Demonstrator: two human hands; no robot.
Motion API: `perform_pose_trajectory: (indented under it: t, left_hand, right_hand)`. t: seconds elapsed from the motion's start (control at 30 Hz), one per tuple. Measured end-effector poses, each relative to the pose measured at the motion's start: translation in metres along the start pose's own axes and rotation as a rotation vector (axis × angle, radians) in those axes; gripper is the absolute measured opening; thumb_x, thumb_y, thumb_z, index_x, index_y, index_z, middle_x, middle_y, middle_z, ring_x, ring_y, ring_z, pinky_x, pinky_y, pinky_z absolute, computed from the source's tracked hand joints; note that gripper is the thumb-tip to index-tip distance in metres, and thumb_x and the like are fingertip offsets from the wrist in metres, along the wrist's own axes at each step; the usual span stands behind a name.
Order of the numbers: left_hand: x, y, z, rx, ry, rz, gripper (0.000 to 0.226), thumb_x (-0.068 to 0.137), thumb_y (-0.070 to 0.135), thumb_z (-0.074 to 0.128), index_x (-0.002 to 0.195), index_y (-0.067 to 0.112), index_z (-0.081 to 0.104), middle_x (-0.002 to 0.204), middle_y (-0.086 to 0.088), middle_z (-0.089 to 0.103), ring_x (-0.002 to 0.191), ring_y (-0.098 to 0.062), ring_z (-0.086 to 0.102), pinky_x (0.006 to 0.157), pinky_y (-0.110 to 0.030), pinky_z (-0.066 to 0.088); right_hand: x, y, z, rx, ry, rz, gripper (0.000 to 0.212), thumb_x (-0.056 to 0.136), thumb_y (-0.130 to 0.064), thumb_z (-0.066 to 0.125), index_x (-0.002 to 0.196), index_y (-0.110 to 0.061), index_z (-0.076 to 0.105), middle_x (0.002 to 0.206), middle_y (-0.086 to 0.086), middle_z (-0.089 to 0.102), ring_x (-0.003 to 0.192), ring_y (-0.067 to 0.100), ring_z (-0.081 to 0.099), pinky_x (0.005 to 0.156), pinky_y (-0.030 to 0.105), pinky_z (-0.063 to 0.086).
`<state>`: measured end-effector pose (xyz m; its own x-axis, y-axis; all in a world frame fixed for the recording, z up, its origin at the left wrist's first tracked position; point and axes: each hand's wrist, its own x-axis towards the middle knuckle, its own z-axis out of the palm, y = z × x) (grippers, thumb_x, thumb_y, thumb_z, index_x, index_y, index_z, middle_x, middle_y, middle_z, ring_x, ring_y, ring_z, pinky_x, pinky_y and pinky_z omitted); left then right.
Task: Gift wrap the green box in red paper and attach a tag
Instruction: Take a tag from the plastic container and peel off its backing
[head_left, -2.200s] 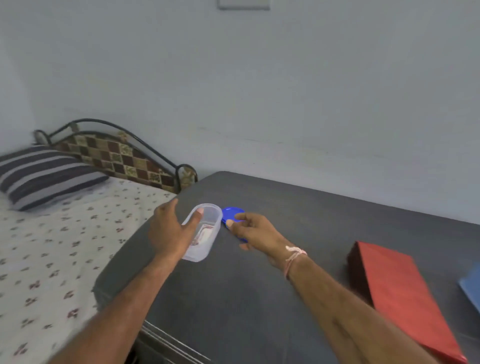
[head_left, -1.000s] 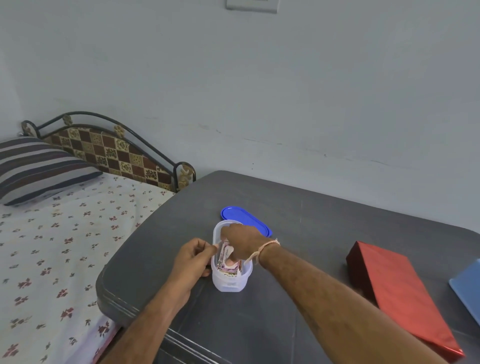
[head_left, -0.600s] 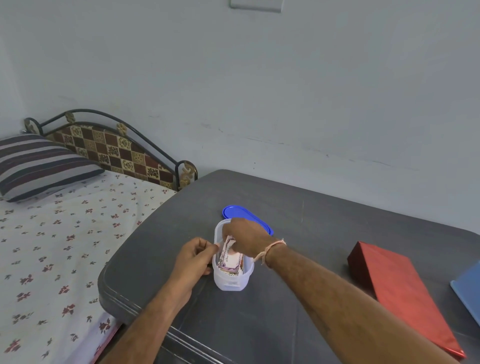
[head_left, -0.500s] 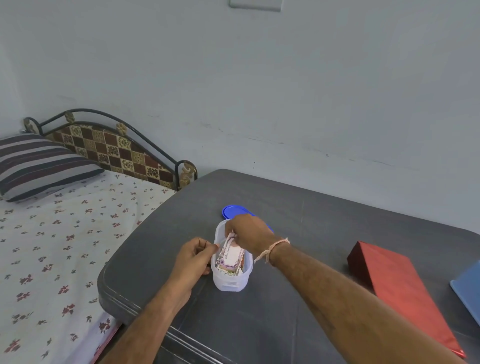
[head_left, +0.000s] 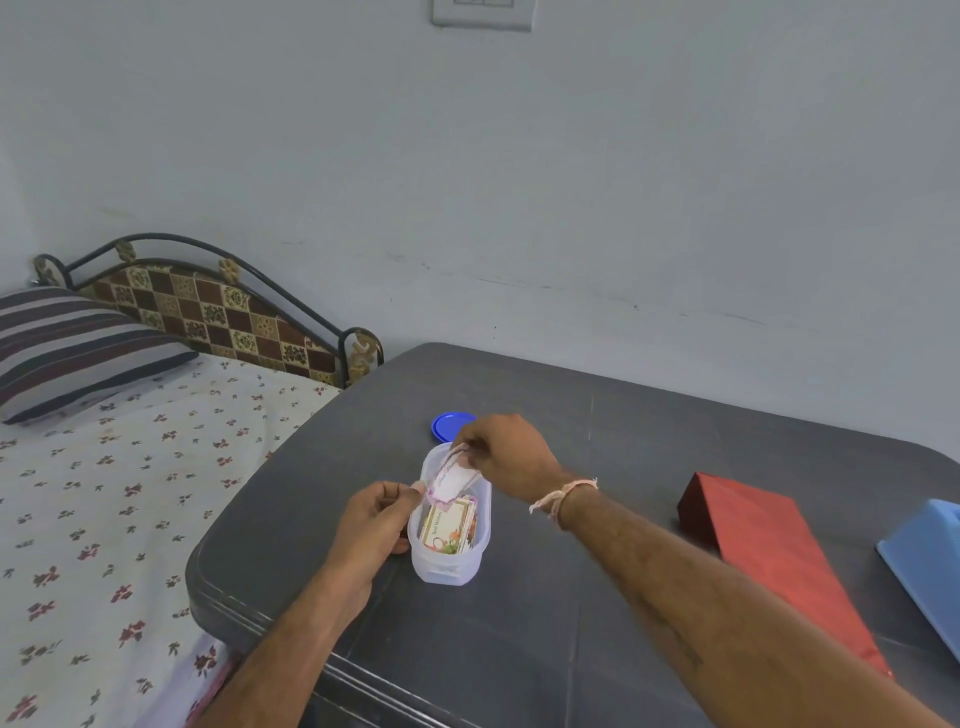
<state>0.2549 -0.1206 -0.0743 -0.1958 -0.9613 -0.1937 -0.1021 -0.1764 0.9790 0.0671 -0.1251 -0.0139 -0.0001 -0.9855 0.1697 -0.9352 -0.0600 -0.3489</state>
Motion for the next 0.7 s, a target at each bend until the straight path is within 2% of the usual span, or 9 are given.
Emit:
perform_pose_trajectory:
  t: [0.07,0.17,0.23,0.3,0.37,0.5,0.63,0.7]
  left_hand:
    - [-0.009,0.004,0.001,0.048,0.095,0.083,0.026,0.098,0.040,0.064,0.103,0.015,0.066,0.097,0.003,0.074,0.088,-0.010,0.070,0.069,-0.026,0.054]
    - [-0.017,0.012,0.003,0.102,0.227,0.287,0.023,0.095,0.043,0.065,0.106,0.023,0.066,0.103,0.012,0.069,0.095,-0.003,0.065,0.071,-0.017,0.046]
    - [-0.020,0.020,0.009,0.063,0.169,0.347,0.023,0.094,0.042,0.067,0.108,0.024,0.069,0.102,0.012,0.073,0.093,-0.002,0.069,0.071,-0.014,0.051]
    - [-0.023,0.030,0.018,0.003,0.092,0.325,0.021,0.094,0.034,0.071,0.110,0.021,0.073,0.099,0.007,0.077,0.086,-0.001,0.072,0.064,-0.014,0.053]
    - [-0.028,0.037,0.029,-0.050,0.050,0.305,0.015,0.094,0.026,0.072,0.107,0.019,0.076,0.094,0.002,0.079,0.077,-0.003,0.073,0.056,-0.013,0.051]
    - [-0.038,0.043,0.041,-0.111,0.002,0.311,0.009,0.095,0.015,0.070,0.097,0.013,0.079,0.082,-0.007,0.079,0.063,-0.005,0.067,0.051,-0.014,0.048]
    - [-0.048,0.048,0.052,0.116,-0.068,0.405,0.019,0.093,0.013,0.072,0.075,0.010,0.078,0.071,-0.007,0.075,0.060,-0.007,0.062,0.056,-0.014,0.045]
    - [-0.057,0.049,0.060,0.196,-0.128,0.447,0.021,0.091,0.013,0.074,0.070,0.011,0.076,0.067,-0.004,0.073,0.058,-0.009,0.060,0.056,-0.015,0.045]
  right_hand:
    - [-0.006,0.005,-0.003,0.122,0.049,0.052,0.014,0.096,-0.013,0.064,0.103,-0.012,0.075,0.098,0.004,0.075,0.089,0.021,0.067,0.083,0.033,0.055]
    - [-0.023,0.010,-0.010,0.495,0.132,0.187,0.010,0.095,-0.008,0.067,0.101,-0.007,0.075,0.092,0.005,0.077,0.077,0.010,0.069,0.062,0.020,0.055]
    - [-0.039,0.013,-0.015,0.761,0.152,0.270,0.008,0.096,-0.006,0.067,0.102,-0.004,0.072,0.092,0.011,0.078,0.072,0.011,0.071,0.054,0.019,0.054]
    - [-0.054,0.015,-0.019,0.988,0.153,0.302,0.008,0.097,-0.004,0.067,0.104,-0.001,0.070,0.088,0.011,0.079,0.068,0.014,0.072,0.053,0.020,0.054]
    - [-0.067,0.019,-0.021,1.152,0.154,0.309,0.012,0.098,-0.006,0.067,0.107,0.000,0.069,0.091,0.012,0.079,0.072,0.018,0.075,0.054,0.020,0.053]
    - [-0.090,0.025,-0.024,1.287,0.138,0.317,0.016,0.097,-0.007,0.068,0.112,-0.005,0.070,0.099,0.012,0.079,0.078,0.016,0.074,0.061,0.022,0.057]
    - [-0.109,0.033,-0.028,1.186,0.219,0.223,0.024,0.091,-0.010,0.076,0.115,-0.008,0.072,0.109,0.016,0.076,0.083,0.014,0.072,0.067,0.023,0.056]
    - [-0.120,0.036,-0.030,1.161,0.225,0.216,0.020,0.090,-0.010,0.078,0.109,-0.004,0.074,0.102,0.019,0.077,0.081,0.016,0.073,0.067,0.024,0.055]
